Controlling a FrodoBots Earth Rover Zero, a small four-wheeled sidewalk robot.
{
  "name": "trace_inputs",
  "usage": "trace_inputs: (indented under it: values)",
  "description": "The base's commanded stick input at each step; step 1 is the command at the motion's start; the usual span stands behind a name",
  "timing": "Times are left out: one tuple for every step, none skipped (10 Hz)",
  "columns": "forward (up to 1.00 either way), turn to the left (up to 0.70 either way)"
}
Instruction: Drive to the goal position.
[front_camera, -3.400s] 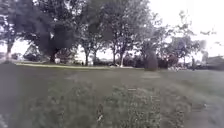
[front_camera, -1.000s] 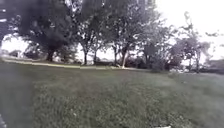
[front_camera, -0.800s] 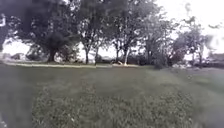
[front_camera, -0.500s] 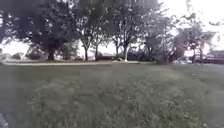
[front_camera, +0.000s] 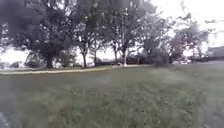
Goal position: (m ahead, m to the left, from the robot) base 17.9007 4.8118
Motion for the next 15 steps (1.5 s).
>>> trace_inputs:
  values:
    - [0.70,0.00]
    - [0.70,0.00]
    - [0.70,0.00]
    - [0.70,0.00]
    - [0.70,0.00]
    - [0.70,0.00]
    - [0.70,0.00]
    - [0.70,0.00]
    - [0.70,0.00]
    - [0.70,0.00]
    - [0.70,0.06]
    - [0.70,0.27]
    - [0.70,0.35]
    - [0.70,0.27]
    - [0.70,0.12]
